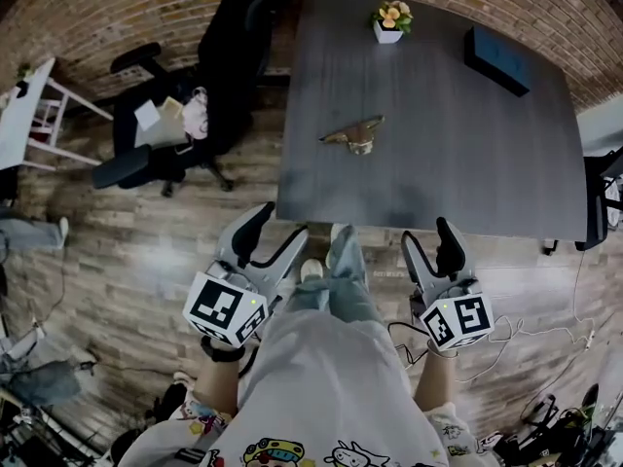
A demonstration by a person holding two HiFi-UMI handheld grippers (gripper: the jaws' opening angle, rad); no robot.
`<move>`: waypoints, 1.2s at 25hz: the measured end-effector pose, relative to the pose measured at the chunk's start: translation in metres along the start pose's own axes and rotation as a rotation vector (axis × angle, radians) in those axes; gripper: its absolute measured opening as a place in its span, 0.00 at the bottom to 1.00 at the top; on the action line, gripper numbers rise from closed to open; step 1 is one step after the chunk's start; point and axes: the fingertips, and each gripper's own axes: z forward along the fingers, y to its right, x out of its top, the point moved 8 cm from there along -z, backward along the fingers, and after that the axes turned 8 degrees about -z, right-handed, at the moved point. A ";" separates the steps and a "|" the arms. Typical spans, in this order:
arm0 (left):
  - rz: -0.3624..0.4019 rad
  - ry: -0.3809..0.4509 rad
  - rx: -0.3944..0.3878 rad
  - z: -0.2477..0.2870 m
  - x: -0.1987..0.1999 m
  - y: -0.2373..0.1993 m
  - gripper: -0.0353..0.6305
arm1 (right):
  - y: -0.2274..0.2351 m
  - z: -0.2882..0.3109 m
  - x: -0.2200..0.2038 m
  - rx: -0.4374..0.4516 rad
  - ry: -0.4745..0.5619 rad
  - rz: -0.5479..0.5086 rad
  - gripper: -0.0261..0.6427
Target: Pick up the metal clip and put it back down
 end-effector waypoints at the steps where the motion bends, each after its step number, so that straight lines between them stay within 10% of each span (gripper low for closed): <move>1: -0.002 0.003 0.005 0.006 0.001 -0.003 0.43 | 0.005 0.007 0.001 0.009 0.001 -0.002 0.46; 30: 0.013 0.099 0.106 0.122 0.089 -0.039 0.44 | 0.105 0.139 0.058 0.202 0.025 -0.050 0.47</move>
